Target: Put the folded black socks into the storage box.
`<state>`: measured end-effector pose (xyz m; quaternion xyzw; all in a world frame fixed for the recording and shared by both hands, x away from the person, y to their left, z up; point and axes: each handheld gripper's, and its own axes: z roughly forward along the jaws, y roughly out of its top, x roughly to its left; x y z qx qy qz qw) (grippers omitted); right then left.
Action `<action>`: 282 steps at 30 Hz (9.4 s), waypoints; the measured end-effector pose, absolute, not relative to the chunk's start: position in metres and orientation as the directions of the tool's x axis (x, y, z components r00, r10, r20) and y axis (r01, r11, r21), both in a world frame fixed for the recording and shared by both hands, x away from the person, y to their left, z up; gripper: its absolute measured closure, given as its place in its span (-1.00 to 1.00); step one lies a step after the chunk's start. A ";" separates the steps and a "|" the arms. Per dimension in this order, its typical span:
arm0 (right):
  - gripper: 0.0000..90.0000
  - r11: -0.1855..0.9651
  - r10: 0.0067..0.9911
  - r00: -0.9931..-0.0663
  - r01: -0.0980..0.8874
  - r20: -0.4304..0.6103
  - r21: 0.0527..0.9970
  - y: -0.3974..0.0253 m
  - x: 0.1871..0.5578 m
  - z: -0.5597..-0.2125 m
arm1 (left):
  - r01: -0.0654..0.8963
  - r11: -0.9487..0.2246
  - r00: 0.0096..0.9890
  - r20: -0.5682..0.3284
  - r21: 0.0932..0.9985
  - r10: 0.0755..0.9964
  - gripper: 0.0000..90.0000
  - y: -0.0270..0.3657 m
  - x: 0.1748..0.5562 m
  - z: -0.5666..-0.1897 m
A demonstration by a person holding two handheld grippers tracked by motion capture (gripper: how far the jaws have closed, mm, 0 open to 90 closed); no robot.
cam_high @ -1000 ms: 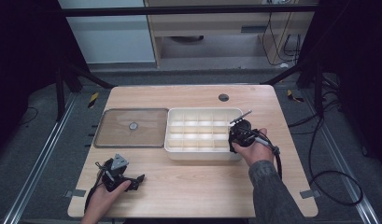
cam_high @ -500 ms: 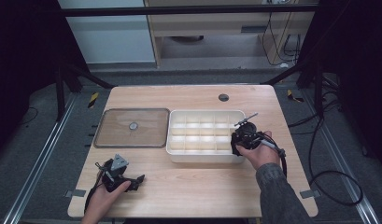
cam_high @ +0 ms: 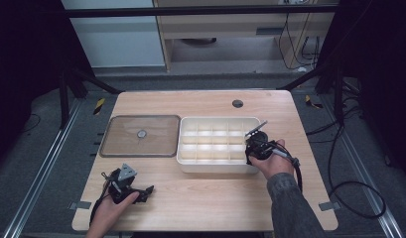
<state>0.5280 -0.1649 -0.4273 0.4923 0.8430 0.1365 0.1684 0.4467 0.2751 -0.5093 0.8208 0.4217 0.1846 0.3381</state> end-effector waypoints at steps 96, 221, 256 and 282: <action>1.00 0.437 0.880 -0.471 0.760 -0.055 0.482 -0.175 0.544 -0.389 | 0.568 -0.412 0.574 0.016 0.713 0.819 -1.00 0.275 0.446 -0.509; 1.00 0.420 0.887 -0.462 0.796 -0.012 0.436 -0.172 0.531 -0.434 | 0.567 -0.416 0.577 0.018 0.711 0.817 -1.00 0.274 0.445 -0.509; 1.00 0.280 0.871 -0.485 0.623 0.079 0.731 -0.192 0.499 -0.379 | 0.571 -0.412 0.570 0.018 0.710 0.821 -1.00 0.273 0.444 -0.509; -0.17 0.192 0.869 -0.480 0.554 0.122 0.810 -0.189 0.474 -0.359 | 0.569 -0.420 0.573 0.024 0.707 0.819 -1.00 0.273 0.443 -0.509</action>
